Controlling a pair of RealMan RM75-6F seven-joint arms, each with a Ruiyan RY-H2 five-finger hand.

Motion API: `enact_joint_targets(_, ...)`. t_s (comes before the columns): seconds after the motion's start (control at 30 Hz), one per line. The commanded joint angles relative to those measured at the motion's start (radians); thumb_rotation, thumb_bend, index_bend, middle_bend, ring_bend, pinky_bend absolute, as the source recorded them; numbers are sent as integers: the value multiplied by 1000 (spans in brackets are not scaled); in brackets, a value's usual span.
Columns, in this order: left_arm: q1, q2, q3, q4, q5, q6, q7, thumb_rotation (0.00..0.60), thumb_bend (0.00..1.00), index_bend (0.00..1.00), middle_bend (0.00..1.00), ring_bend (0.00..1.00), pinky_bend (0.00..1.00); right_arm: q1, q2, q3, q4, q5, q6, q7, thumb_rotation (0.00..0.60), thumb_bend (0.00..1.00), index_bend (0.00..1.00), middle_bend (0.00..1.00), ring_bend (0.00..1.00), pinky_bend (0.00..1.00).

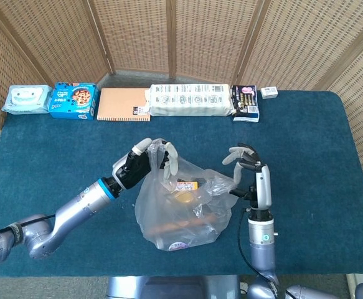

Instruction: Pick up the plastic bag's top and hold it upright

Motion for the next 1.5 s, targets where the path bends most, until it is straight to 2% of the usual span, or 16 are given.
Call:
enact_joint_targets(0.03, 0, 4, 13, 11, 12, 2, 20, 0, 382, 439, 566, 630, 578, -11, 30, 8, -48, 10, -2, 11, 600, 213, 847, 538, 357, 183)
enact_joint_targets(0.5, -12, 9, 17, 6, -2, 16, 97, 0, 381, 439, 566, 630, 536, -34, 145, 14, -265, 79, -68, 61, 600, 180, 828, 519, 337, 164)
enact_joint_targets(0.6, -15, 7, 18, 4, -5, 14, 103, 0, 382, 439, 566, 630, 526, -31, 166, 27, -299, 103, -89, 66, 600, 163, 791, 496, 320, 152)
enact_joint_targets(0.73, -20, 5, 18, 1, -7, 13, 113, 0, 381, 439, 566, 629, 521, -23, 188, 40, -337, 134, -119, 61, 600, 142, 675, 428, 266, 135)
enact_joint_targets(0.97, -34, 0, 21, -5, -13, -2, 142, 0, 382, 440, 566, 629, 519, 3, 252, 107, -452, 260, -196, 50, 600, 113, 524, 348, 191, 117)
enact_joint_targets(1.3, -48, -7, 20, -8, -14, -11, 150, 0, 381, 439, 566, 610, 490, 31, 303, 162, -529, 366, -232, 5, 600, 84, 441, 300, 153, 105)
enact_joint_targets(1.5, -58, -12, 25, -9, -2, -15, 161, 0, 378, 439, 565, 538, 436, 52, 310, 180, -558, 395, -231, -26, 600, 79, 422, 287, 145, 99)
